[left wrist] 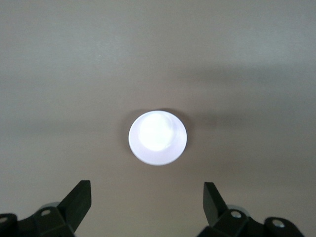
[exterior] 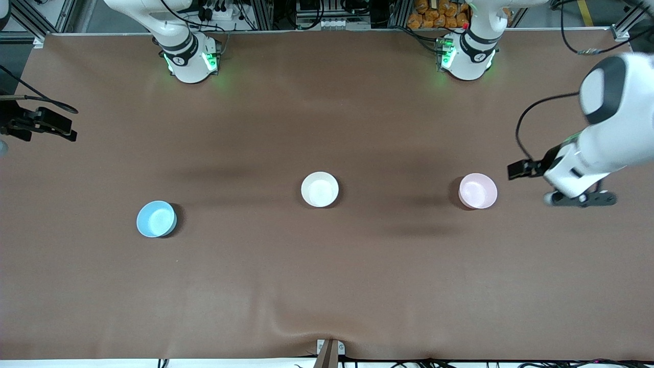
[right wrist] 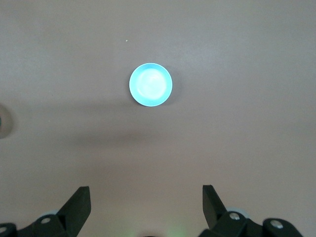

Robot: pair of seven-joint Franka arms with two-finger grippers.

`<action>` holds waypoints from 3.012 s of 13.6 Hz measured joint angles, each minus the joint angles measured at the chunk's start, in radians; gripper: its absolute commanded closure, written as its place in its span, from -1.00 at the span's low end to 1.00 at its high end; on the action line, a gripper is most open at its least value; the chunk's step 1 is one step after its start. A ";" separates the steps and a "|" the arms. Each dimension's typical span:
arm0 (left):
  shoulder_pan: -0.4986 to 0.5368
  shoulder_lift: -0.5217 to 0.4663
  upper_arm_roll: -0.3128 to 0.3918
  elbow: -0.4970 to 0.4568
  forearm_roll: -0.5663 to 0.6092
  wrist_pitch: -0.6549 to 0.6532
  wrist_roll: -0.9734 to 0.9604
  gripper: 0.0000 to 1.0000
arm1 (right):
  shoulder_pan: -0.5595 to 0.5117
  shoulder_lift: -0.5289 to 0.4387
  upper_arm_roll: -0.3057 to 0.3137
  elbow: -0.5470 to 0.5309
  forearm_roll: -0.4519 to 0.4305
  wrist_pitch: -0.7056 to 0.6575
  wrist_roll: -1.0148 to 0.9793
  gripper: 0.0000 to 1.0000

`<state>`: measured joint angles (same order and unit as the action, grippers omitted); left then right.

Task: Stack pink and blue bowls on white bowl
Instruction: 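Reach the left gripper to the pink bowl while the right gripper reaches blue, then grasp the pink bowl rim with the left gripper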

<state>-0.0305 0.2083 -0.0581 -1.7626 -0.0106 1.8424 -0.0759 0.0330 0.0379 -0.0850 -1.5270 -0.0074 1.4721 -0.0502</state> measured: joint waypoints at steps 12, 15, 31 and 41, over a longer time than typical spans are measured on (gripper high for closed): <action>0.005 0.068 0.001 -0.216 0.000 0.287 0.000 -1.00 | 0.099 0.138 0.004 -0.003 0.001 0.012 0.002 -1.00; 0.013 0.083 0.004 -0.216 0.000 0.289 0.000 -1.00 | 0.100 0.138 0.003 0.000 0.001 0.019 0.002 -1.00; 0.076 0.174 0.006 -0.320 0.000 0.406 0.005 -0.77 | 0.100 0.031 -0.001 -0.179 0.001 0.210 0.035 -1.00; 0.077 0.175 0.006 -0.359 0.000 0.443 0.005 1.00 | 0.013 0.032 -0.014 -0.303 0.009 0.384 0.047 -1.00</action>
<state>0.0461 0.3837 -0.0522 -2.1219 -0.0106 2.2851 -0.0707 0.0462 0.0703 -0.0987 -1.8303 0.0017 1.8564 -0.0030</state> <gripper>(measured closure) 0.863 0.000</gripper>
